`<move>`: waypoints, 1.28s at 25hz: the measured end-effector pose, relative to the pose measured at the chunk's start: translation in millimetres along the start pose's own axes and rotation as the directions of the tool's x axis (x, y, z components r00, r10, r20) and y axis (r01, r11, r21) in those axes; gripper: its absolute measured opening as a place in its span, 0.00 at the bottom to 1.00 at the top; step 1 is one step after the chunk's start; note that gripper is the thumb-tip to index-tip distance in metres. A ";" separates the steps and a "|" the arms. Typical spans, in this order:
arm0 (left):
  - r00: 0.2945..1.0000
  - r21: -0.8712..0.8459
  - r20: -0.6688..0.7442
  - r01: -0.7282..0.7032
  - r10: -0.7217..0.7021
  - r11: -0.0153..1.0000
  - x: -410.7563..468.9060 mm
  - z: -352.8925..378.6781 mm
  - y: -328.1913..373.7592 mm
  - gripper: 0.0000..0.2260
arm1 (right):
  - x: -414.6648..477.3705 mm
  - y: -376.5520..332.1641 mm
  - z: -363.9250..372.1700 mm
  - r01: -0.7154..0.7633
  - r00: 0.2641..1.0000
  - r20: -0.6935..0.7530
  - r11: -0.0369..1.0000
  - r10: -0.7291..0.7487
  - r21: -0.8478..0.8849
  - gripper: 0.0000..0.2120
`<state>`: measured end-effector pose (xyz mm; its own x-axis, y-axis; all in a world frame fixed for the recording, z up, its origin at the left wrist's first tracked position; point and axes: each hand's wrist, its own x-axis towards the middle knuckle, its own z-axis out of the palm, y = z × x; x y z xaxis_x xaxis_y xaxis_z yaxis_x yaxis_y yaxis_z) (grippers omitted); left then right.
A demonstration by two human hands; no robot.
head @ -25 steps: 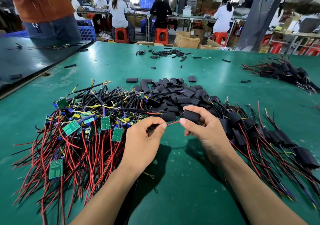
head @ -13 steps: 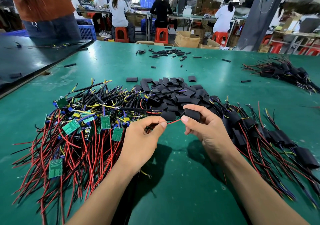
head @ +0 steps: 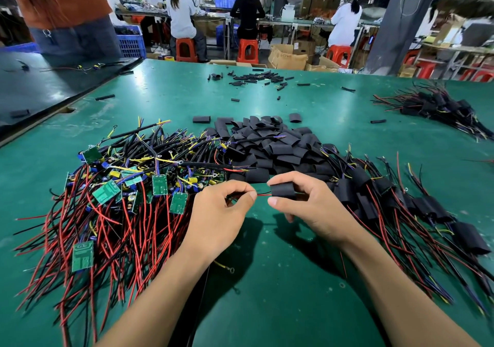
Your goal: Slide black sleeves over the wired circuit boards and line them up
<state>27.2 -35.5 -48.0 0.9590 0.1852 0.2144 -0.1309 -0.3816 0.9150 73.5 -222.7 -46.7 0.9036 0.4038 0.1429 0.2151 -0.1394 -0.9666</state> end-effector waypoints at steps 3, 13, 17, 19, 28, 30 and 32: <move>0.999 -0.039 0.035 0.012 -0.011 0.999 -2.8 3.2 0.9 0.05 | 0.7 1.3 12.1 0.008 1.000 -0.024 1.000 -0.008 0.005 0.10; 0.991 -0.263 0.071 0.130 -0.115 0.956 -0.7 2.5 2.5 0.02 | 10.6 0.0 16.1 -0.061 0.951 -0.232 0.860 0.204 0.507 0.07; 0.969 -0.254 0.204 0.188 -0.138 0.949 -2.0 3.3 2.9 0.02 | 15.2 0.7 7.0 -0.016 0.876 -0.372 0.788 0.308 0.616 0.10; 0.973 -0.254 0.199 0.164 -0.114 0.953 -4.0 5.1 4.3 0.02 | 15.6 2.1 6.1 -0.010 0.863 -0.396 0.795 0.314 0.607 0.09; 0.986 -0.297 0.088 0.160 -0.140 0.941 -3.3 6.5 2.9 0.07 | 5.2 3.0 36.0 -0.185 0.952 -0.167 0.918 0.255 0.350 0.10; 0.985 -0.322 0.087 0.170 -0.150 0.931 -2.8 6.8 2.5 0.06 | 2.3 1.4 38.4 -0.203 0.955 -0.151 0.935 0.254 0.292 0.12; 0.981 -0.359 0.097 0.195 -0.171 0.913 -1.1 5.9 2.4 0.03 | 2.7 -0.2 34.8 -0.213 0.945 -0.174 0.923 0.278 0.320 0.12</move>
<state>27.2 -41.9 -48.1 0.9871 0.1590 0.0208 -0.0231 0.0126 0.9997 63.0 -190.1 -53.5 0.9779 0.1855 -0.0970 -0.1124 0.0745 -0.9909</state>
